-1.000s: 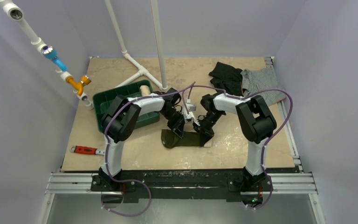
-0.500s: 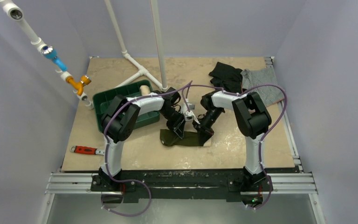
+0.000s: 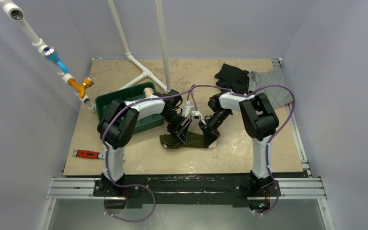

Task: Roll the underwear
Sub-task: Fold the underwear at the center of the board.

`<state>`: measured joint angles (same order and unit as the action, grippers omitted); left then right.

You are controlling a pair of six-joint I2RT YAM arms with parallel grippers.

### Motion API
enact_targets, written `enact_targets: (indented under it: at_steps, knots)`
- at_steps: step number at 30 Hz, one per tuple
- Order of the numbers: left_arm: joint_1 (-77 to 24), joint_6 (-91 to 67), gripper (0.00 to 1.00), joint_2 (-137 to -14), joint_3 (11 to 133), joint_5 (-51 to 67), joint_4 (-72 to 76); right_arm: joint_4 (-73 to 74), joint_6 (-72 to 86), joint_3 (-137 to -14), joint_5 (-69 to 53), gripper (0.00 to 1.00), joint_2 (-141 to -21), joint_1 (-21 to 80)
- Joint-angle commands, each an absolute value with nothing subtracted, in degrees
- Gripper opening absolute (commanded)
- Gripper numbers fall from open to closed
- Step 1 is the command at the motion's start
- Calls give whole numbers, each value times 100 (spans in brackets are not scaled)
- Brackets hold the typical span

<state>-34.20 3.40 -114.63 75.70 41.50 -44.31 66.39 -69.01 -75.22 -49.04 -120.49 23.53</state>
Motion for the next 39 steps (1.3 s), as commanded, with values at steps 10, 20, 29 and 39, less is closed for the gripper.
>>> enact_targets:
  at_steps: [10, 20, 29, 39]
  knots:
    - [-3548, 1097, 54, -11320, 7750, 4271, -4522, 5083, -5290, -6537, -3540, 0, -11231, 1969]
    - [-3494, 788, 52, -11740, 8138, 4361, -4632, 4582, -5118, -6115, -3581, 0, -10676, 2001]
    - [-3484, 1076, 54, -11625, 7897, 4556, -4408, 4334, -4813, -6000, -3873, 0, -10472, 2020]
    - [-3449, 1284, 52, -11330, 7620, 4489, -4286, 4415, -4772, -6107, -4052, 0, -10653, 2013]
